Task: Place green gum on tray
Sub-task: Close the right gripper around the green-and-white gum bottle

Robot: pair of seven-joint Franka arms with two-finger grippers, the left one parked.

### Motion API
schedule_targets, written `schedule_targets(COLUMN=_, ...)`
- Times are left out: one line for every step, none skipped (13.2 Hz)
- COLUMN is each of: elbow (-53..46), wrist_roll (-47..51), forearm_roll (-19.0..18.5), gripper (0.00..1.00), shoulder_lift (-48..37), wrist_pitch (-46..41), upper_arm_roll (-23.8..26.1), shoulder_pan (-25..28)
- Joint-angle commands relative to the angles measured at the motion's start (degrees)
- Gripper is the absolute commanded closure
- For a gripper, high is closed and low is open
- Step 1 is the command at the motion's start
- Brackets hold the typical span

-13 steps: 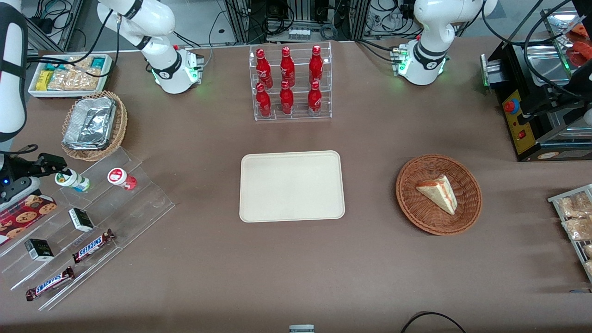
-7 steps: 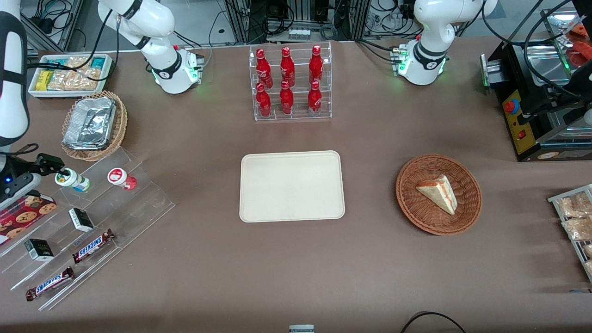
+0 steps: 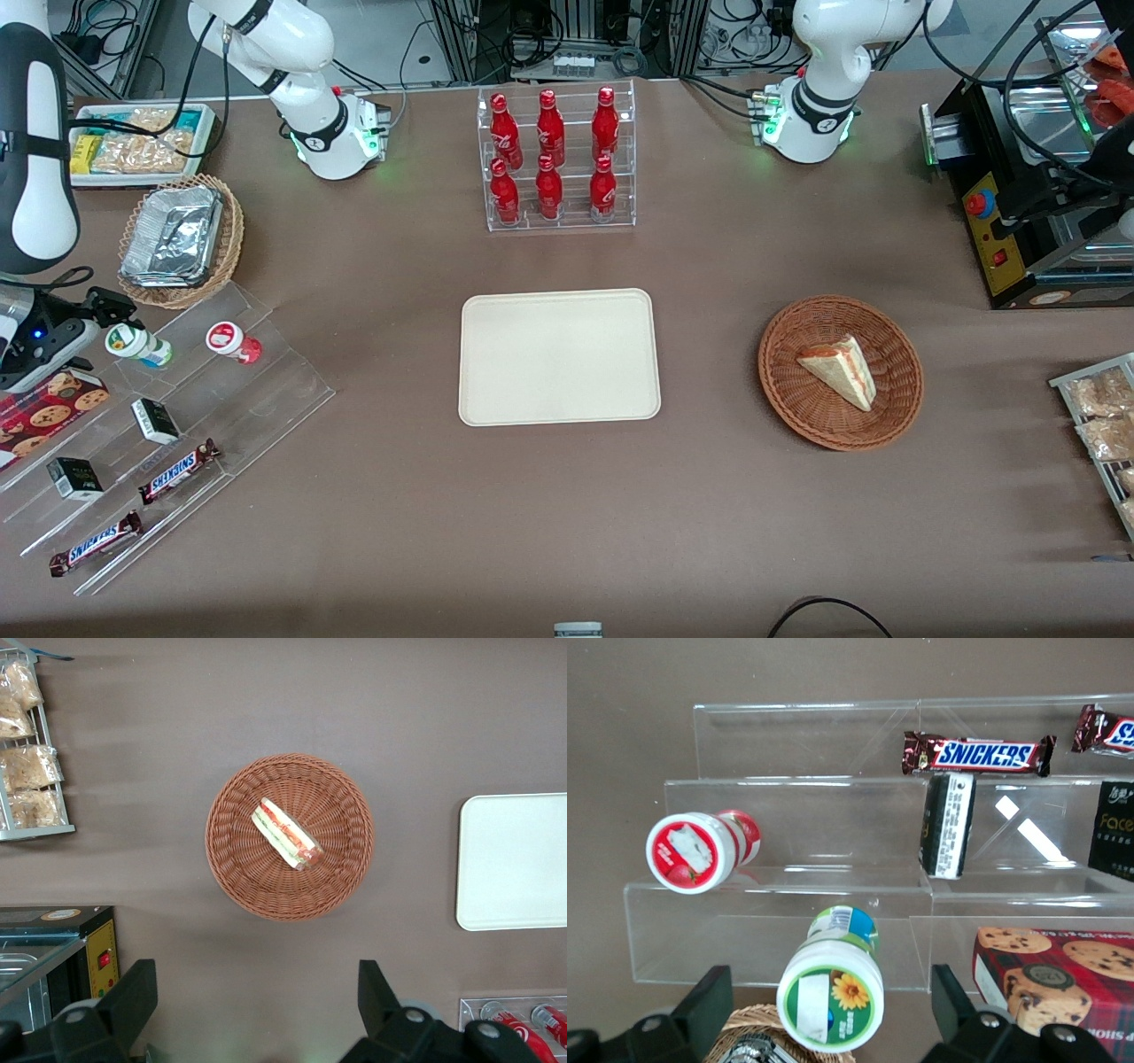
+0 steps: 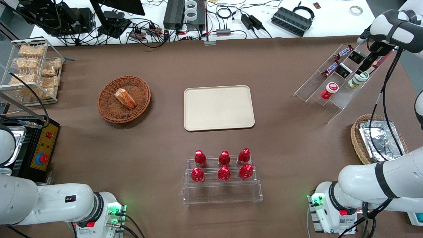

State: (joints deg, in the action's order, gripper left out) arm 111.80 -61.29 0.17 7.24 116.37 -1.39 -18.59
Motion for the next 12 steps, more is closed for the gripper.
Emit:
schedule_targets(elbow=3.2, wrist_roll=-1.3, forearm_roll=-1.2, gripper=0.0, shoulder_lift=-2.1, wrist_pitch=2.3, upper_arm_roll=0.5, shoulder_pan=-1.3)
schedule_targets(elbow=3.8, wrist_roll=-1.9, forearm_roll=-1.2, gripper=0.0, shoulder_lift=-2.3, wrist_pitch=2.8, upper_arm_roll=0.5, shoulder_pan=-1.3)
schedule_targets(elbow=4.4, wrist_roll=-2.2, forearm_roll=-1.2, gripper=0.0, shoulder_lift=-2.5, wrist_pitch=3.4, upper_arm_roll=0.5, shoulder_pan=-1.4)
schedule_targets(elbow=4.8, wrist_roll=-2.3, forearm_roll=-1.2, gripper=0.0, shoulder_lift=-2.6, wrist_pitch=4.0, upper_arm_roll=0.5, shoulder_pan=-1.5)
schedule_targets(elbow=5.2, wrist_roll=-2.4, forearm_roll=-1.2, gripper=0.0, shoulder_lift=-2.6, wrist_pitch=4.2, upper_arm_roll=0.5, shoulder_pan=-1.5)
schedule_targets(elbow=5.6, wrist_roll=-2.4, forearm_roll=-1.2, gripper=0.0, shoulder_lift=-2.8, wrist_pitch=4.6, upper_arm_roll=0.5, shoulder_pan=-1.5)
schedule_targets(elbow=6.1, wrist_roll=-2.4, forearm_roll=-1.2, gripper=0.0, shoulder_lift=-2.9, wrist_pitch=5.1, upper_arm_roll=0.5, shoulder_pan=-1.5)
schedule_targets(elbow=6.7, wrist_roll=-2.4, forearm_roll=-1.2, gripper=0.0, shoulder_lift=-3.1, wrist_pitch=5.6, upper_arm_roll=0.5, shoulder_pan=-1.5)
schedule_targets(elbow=6.9, wrist_roll=-2.4, forearm_roll=-1.2, gripper=0.0, shoulder_lift=-3.1, wrist_pitch=6.1, upper_arm_roll=0.5, shoulder_pan=-1.5)
schedule_targets(elbow=6.9, wrist_roll=-2.4, forearm_roll=-1.2, gripper=0.0, shoulder_lift=-3.1, wrist_pitch=6.1, upper_arm_roll=0.5, shoulder_pan=-1.5)
schedule_targets(elbow=6.9, wrist_roll=-2.4, forearm_roll=-1.3, gripper=0.0, shoulder_lift=-3.1, wrist_pitch=6.3, upper_arm_roll=0.4, shoulder_pan=-1.5)
schedule_targets(elbow=7.2, wrist_roll=-2.4, forearm_roll=-1.3, gripper=0.0, shoulder_lift=-3.1, wrist_pitch=6.7, upper_arm_roll=0.4, shoulder_pan=-1.5)
